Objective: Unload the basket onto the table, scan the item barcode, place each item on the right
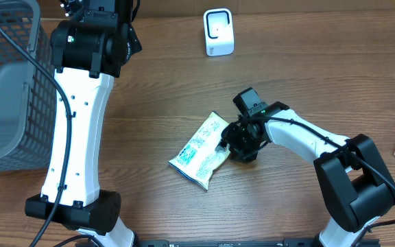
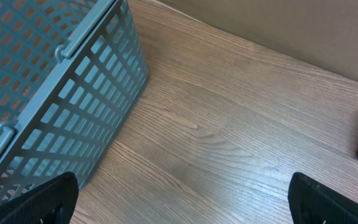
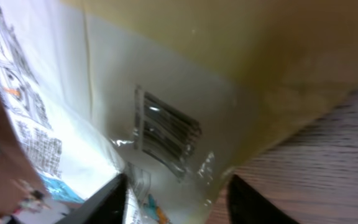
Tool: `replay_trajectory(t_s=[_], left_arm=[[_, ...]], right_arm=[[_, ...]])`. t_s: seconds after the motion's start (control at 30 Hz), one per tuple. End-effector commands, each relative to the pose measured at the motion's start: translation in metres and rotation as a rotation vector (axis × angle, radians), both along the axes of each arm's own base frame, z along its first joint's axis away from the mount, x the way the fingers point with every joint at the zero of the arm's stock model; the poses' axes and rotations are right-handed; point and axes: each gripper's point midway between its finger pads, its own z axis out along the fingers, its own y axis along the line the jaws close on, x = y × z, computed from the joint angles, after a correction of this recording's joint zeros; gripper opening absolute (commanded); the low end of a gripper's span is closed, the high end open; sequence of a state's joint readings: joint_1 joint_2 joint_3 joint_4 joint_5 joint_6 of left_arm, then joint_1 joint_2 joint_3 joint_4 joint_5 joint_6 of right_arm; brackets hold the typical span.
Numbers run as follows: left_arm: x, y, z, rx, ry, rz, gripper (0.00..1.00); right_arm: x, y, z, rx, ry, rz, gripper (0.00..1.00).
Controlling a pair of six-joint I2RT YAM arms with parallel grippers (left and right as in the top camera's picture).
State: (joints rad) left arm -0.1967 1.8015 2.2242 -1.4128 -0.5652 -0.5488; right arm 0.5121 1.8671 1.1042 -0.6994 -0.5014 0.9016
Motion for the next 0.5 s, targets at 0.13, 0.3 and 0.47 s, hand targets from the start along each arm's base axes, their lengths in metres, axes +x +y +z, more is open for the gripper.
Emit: replay_trajectory(t_s=[0.13,0.3,0.47], left_arm=[[0.003,-0.002,0.001,-0.001,-0.012,0.011,1.0],[0.003,-0.002,0.0,-0.001,-0.011,0.01,1.0],[0.003,-0.002,0.0,-0.001,-0.011,0.011,1.0]], right_arm=[[0.031,-0.011,-0.002,-0.071,-0.314,0.239,0.25],[0.039,-0.028,-0.007,-0.134,-0.529,0.656,0.22],[0.076,-0.078,-0.01,-0.456,-0.63,0.747,0.28]])
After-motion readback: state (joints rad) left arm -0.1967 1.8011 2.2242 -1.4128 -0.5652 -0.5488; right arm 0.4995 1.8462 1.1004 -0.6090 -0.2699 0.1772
